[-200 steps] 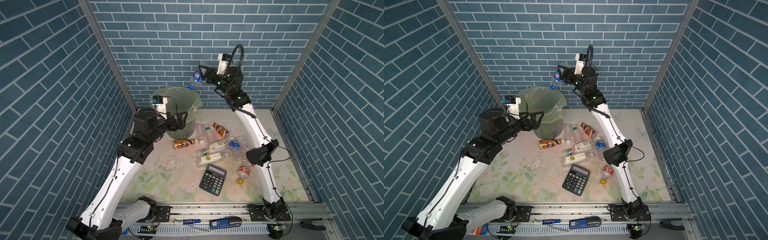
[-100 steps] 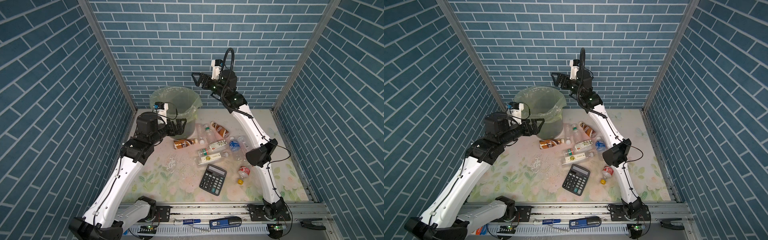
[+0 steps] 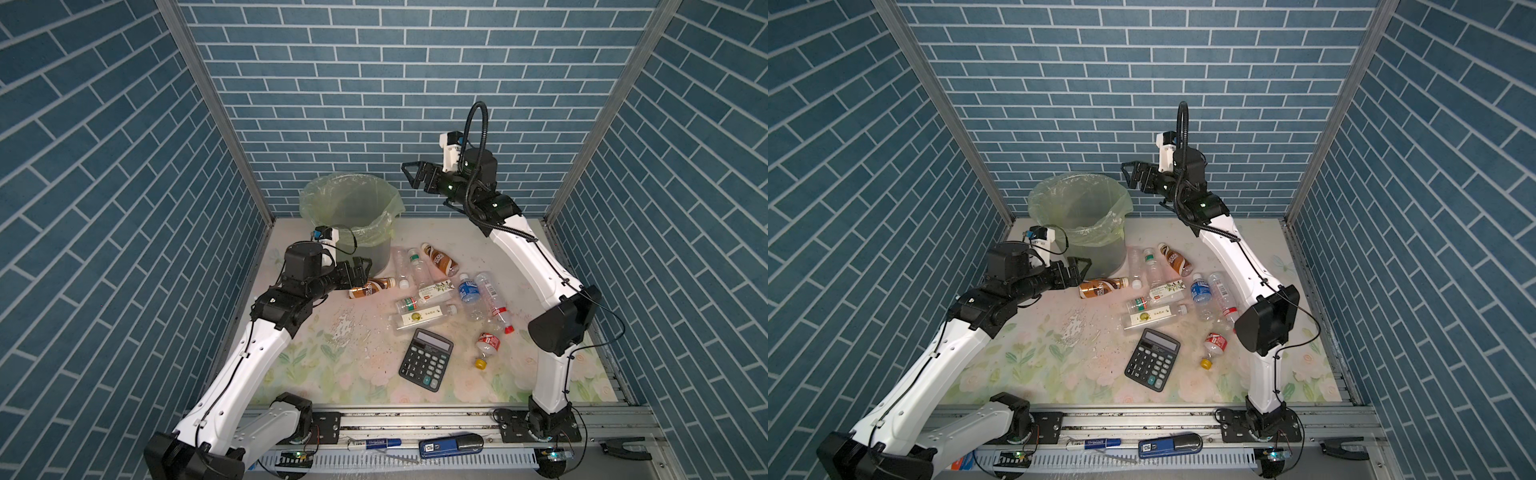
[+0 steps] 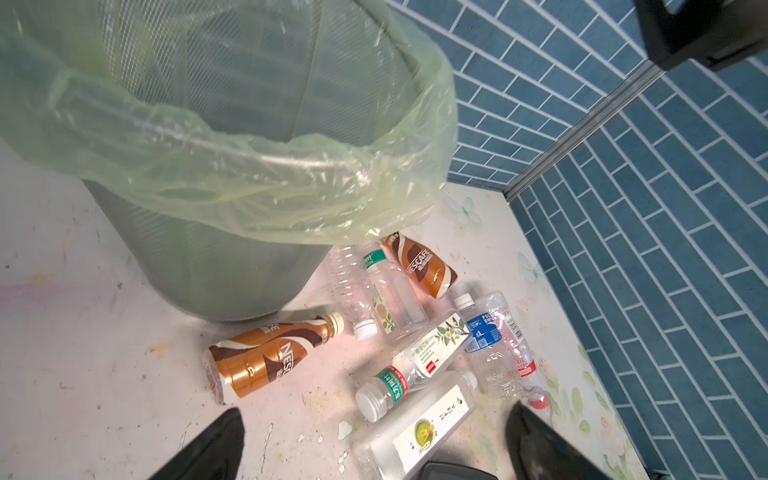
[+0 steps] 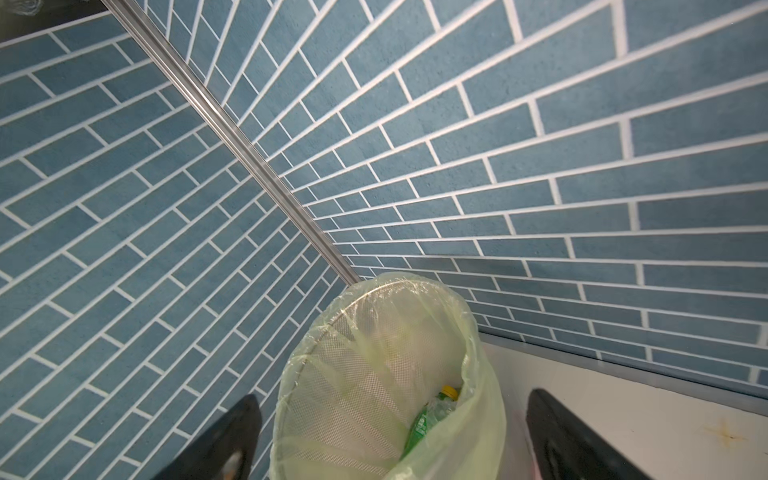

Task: Throw the plastic bottles in the bin
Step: 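Withdraw the right arm while the left gripper moves toward the brown Nescafe bottle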

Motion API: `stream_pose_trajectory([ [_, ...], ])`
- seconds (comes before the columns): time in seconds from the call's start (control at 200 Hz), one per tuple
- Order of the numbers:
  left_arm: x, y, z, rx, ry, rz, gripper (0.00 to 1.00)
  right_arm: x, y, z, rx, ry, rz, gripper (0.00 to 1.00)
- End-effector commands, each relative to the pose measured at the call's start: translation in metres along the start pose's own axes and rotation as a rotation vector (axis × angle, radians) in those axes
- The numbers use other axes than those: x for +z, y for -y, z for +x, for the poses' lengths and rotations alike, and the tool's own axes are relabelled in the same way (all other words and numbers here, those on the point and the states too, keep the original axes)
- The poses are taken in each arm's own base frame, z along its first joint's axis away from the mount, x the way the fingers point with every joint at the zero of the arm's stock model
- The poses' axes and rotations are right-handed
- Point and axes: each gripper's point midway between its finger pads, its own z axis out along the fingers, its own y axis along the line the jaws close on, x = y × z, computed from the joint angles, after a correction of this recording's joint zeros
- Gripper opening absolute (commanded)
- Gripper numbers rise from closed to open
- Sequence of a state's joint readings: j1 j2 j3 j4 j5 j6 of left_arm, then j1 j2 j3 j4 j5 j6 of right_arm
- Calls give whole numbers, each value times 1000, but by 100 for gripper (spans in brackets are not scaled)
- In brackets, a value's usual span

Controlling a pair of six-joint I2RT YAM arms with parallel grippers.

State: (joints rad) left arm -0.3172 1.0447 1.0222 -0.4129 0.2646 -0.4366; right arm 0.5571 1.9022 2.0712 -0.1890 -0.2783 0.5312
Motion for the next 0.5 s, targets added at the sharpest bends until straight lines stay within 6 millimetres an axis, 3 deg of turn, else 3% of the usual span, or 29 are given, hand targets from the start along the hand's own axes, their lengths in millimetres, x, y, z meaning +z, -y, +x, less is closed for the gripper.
stream_pose_trajectory([
  [0.0, 11, -11, 13, -51, -38, -8, 99, -37, -14, -9, -104, 34, -19, 99],
  [0.185, 30, -40, 42, -108, -142, -102, 99, -68, 11, 39, -129, -45, 59, 99],
  [0.405, 53, -72, 83, -158, -240, -188, 99, -86, 34, 121, -27, -192, 48, 99],
  [0.495, 62, -81, 94, -194, -253, -204, 99, -95, 39, 144, 10, -218, 48, 99],
])
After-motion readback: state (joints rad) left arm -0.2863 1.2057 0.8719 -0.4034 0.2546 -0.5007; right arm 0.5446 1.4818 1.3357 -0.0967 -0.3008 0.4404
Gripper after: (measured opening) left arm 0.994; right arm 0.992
